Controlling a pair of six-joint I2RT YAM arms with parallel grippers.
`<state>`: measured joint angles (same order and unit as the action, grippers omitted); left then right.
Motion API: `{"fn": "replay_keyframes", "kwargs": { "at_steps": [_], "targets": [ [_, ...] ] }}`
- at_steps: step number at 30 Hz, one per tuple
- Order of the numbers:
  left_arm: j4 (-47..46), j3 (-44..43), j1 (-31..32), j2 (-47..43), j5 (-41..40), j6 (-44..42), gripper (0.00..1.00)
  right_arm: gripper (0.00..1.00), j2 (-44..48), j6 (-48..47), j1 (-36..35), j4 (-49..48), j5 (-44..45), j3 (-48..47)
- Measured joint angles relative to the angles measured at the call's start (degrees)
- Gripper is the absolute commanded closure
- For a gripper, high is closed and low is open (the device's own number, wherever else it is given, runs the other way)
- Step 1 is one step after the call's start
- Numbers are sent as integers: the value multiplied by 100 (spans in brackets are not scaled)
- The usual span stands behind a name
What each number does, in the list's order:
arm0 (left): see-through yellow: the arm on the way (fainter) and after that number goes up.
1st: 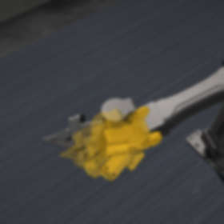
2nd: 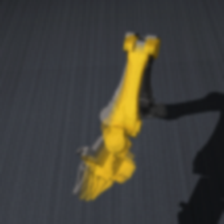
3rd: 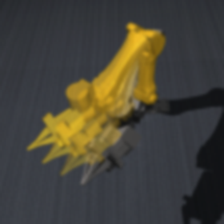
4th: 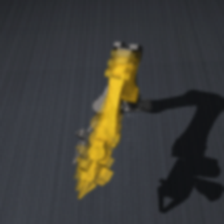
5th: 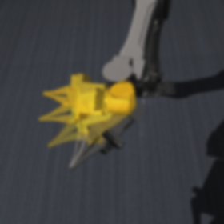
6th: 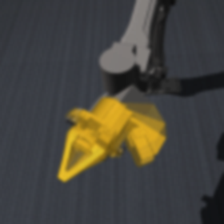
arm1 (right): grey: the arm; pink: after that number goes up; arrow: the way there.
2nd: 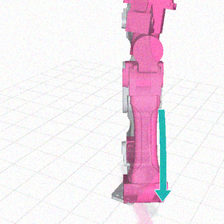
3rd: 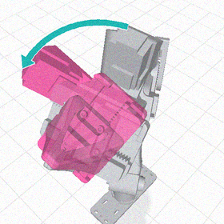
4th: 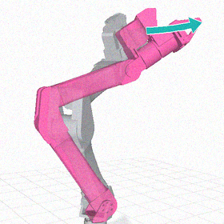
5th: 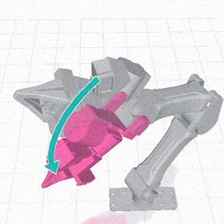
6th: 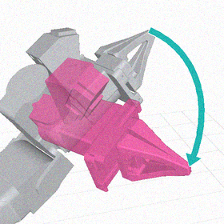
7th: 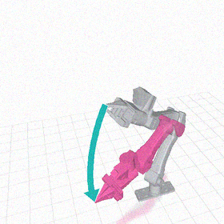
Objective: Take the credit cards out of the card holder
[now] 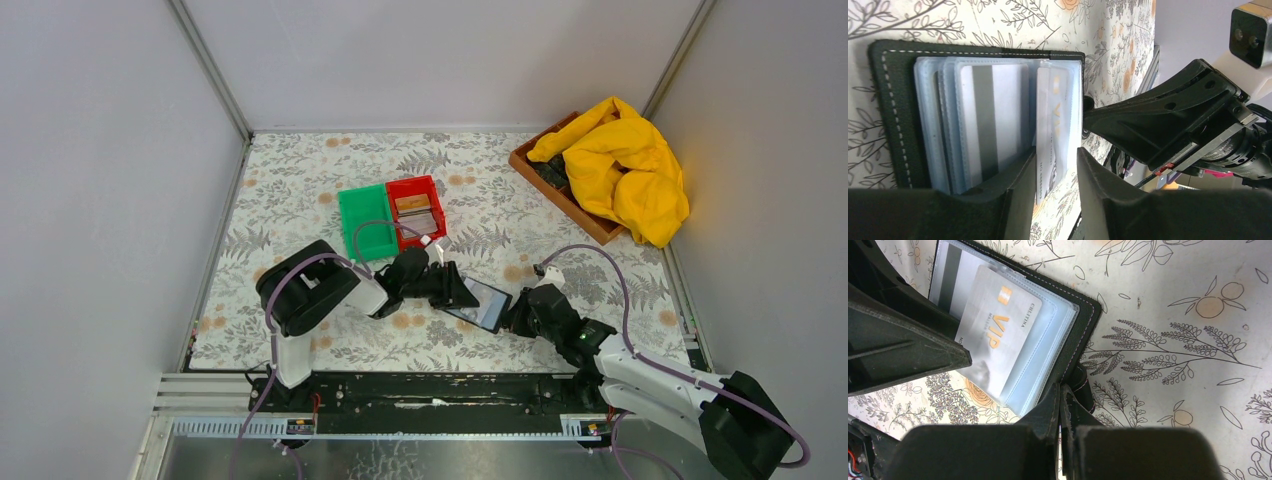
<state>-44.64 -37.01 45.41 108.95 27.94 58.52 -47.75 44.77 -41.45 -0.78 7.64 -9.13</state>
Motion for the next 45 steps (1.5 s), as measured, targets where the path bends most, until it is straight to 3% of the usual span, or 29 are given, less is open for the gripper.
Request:
{"fn": "replay_keyframes", "kwargs": {
  "at_steps": [16,45],
  "targets": [
    [-74,151,-149,-2,0,2,81,100,-4,0,0,0,0,-2],
    [-284,306,-334,2,57,118,85,100,-39,-15,0,-7,-2,-15]
  ]
}}
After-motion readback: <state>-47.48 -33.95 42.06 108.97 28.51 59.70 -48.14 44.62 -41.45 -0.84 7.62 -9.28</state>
